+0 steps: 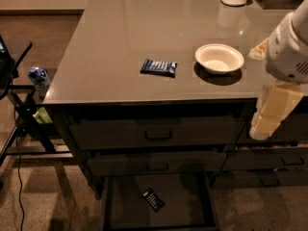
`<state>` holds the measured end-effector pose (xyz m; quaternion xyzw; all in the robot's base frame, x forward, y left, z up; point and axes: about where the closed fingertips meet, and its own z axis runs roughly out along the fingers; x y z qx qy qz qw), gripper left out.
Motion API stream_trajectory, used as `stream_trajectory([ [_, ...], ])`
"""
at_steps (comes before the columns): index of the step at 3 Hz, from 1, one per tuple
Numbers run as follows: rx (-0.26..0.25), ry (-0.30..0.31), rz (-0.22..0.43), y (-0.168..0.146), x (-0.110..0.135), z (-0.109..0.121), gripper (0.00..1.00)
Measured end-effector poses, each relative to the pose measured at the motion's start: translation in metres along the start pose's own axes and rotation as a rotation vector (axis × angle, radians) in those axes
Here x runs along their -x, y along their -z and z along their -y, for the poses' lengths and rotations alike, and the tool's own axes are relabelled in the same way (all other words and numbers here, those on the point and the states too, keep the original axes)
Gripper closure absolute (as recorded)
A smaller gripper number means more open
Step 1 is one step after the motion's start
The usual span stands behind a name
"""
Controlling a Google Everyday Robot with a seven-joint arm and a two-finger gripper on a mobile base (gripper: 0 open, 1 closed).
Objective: Pick rxbar chocolate from bottom drawer and place on counter
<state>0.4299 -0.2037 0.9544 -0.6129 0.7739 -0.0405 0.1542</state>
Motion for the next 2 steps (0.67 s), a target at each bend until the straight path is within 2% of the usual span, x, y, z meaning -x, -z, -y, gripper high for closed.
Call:
stream_trajectory([
  [1, 0.047, -0.013, -0.039, -0.0292, 0.0004, -0.0228, 0.0],
  [2, 0.047, -0.013, -0.039, -0.029, 0.0004, -0.0227, 0.0],
])
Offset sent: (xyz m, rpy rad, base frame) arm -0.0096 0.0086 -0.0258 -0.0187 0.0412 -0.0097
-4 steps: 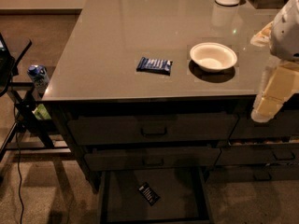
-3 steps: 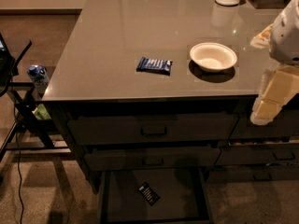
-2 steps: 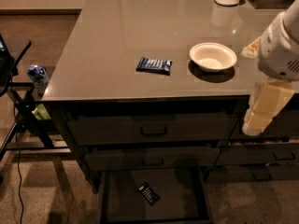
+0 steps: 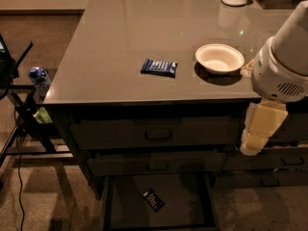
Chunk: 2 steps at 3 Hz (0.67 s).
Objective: Pick rxbar chocolate from bottom drawer and place on counter
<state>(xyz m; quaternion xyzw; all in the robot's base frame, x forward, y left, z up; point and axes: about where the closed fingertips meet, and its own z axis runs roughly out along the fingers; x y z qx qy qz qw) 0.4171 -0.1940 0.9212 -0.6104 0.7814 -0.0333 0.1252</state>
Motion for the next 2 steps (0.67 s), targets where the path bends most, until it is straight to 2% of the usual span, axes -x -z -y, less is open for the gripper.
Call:
stream_trajectory([
  [1, 0.04, -0.015, -0.02, -0.024, -0.004, -0.023, 0.0],
  [2, 0.128, -0.044, -0.039, -0.077, -0.007, -0.069, 0.0],
])
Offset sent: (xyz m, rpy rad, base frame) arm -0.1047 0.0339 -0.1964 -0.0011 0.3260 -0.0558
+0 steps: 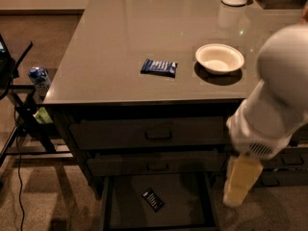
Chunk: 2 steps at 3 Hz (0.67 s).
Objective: Pick rxbar chocolate from bottom drawer and place on counter
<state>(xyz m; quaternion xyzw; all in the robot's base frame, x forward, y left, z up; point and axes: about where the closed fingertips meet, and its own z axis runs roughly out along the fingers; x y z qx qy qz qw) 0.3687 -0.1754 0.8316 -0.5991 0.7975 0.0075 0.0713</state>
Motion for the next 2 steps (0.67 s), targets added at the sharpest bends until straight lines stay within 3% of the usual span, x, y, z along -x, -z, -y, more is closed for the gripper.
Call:
stream_trajectory([
  [1, 0.115, -0.031, -0.052, -0.0648, -0.0137, -0.0409, 0.0],
  [2, 0.101, -0.025, -0.054, -0.0615, -0.013, -0.0422, 0.0],
])
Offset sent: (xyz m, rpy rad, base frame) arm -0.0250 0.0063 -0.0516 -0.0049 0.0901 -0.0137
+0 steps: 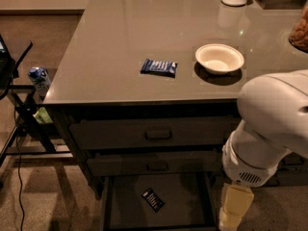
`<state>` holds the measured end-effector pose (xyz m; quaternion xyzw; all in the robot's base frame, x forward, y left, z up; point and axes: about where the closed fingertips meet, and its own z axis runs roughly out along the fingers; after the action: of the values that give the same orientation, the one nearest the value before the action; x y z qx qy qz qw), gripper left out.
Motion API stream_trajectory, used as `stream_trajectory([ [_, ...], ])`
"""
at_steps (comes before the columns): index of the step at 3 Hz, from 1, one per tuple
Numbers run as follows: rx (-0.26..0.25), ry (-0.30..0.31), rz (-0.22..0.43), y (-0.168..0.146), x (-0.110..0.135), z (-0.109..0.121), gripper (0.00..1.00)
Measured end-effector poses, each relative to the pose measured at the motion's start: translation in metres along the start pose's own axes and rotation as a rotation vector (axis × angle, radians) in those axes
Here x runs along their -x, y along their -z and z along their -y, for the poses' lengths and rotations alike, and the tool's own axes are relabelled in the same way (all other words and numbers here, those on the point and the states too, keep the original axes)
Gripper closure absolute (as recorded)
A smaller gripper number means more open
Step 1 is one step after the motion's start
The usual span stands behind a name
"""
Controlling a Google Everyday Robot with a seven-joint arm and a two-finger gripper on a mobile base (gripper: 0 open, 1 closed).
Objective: Pick rxbar chocolate from bottom drawer and place on counter
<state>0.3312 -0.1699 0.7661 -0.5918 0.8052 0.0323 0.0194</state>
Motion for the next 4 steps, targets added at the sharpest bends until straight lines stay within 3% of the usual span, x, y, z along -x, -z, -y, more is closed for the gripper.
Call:
stream_trajectory([
  [3, 0.013, -0.106, -0.005, -0.137, 0.0, -0.009, 0.0],
  [4, 0.013, -0.106, -0.005, -0.137, 0.0, -0.009, 0.0],
])
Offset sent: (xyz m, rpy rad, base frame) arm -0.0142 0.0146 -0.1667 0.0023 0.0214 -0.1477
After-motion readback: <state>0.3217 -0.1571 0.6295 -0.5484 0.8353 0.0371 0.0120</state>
